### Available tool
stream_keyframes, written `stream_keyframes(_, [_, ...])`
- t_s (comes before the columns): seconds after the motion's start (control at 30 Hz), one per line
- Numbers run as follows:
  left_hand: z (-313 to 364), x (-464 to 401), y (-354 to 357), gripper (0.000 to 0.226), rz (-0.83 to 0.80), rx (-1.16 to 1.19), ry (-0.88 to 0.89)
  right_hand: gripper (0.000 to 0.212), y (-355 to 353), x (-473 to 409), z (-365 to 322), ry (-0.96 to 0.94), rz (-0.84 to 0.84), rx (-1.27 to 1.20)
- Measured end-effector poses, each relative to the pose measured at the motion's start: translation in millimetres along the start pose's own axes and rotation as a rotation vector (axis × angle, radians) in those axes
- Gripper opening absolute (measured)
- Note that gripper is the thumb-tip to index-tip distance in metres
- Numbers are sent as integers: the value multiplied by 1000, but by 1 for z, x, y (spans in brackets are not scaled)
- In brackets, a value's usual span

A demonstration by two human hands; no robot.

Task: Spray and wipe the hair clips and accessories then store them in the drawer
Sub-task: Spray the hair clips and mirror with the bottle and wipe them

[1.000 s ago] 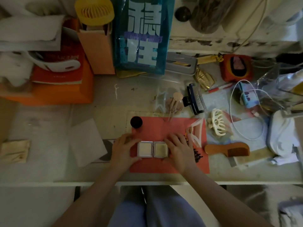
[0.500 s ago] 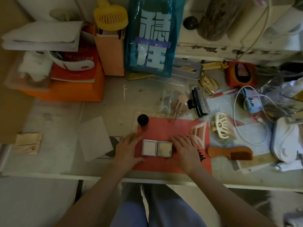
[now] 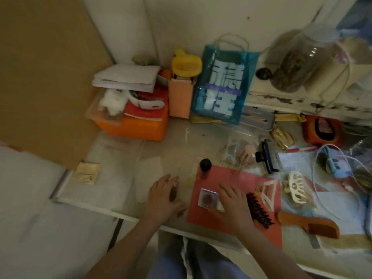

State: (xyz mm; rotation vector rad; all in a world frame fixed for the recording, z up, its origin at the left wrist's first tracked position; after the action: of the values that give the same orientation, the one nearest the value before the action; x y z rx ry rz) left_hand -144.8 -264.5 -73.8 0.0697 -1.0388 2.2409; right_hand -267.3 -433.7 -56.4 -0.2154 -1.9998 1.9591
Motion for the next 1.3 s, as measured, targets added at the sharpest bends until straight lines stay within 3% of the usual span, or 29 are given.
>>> stream_keyframes(0.27, [-48, 25, -89, 66, 301, 67, -107, 66, -22, -26, -80, -114, -33, -28])
stream_keyframes(0.53, [-116, 5, -166, 64, 396, 50, -168, 57, -15, -68, -154, -169, -194, -72])
stream_keyframes(0.8, [-181, -70, -209, 75, 216, -103, -226, 63, 9, -104, -205, -21, -276, -94])
stream_keyframes(1.0, [-199, -116, -212, 54, 52, -101, -129, 64, 18, -98, -219, 196, -266, -162])
stream_keyframes(1.17, [-200, -128, -210, 45, 34, 59, -116, 64, 22, -80, -210, 371, -253, -197])
stream_keyframes(1.3, [-162, -128, -203, 45, 3, 156, -27, 60, 17, -72, -194, 451, -200, -223])
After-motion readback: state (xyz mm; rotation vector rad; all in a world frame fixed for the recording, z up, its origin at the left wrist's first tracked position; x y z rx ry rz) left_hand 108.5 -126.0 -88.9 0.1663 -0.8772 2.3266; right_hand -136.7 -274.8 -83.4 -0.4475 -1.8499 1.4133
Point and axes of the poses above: each hand's wrist, its own x-axis away from the middle knuckle, its own y-axis out of the palm, z = x × y, the point moved 8 cm from there along -x, towards the middle knuckle, and after that the axes turned 15 degrees about x, right-handed, at the moved point
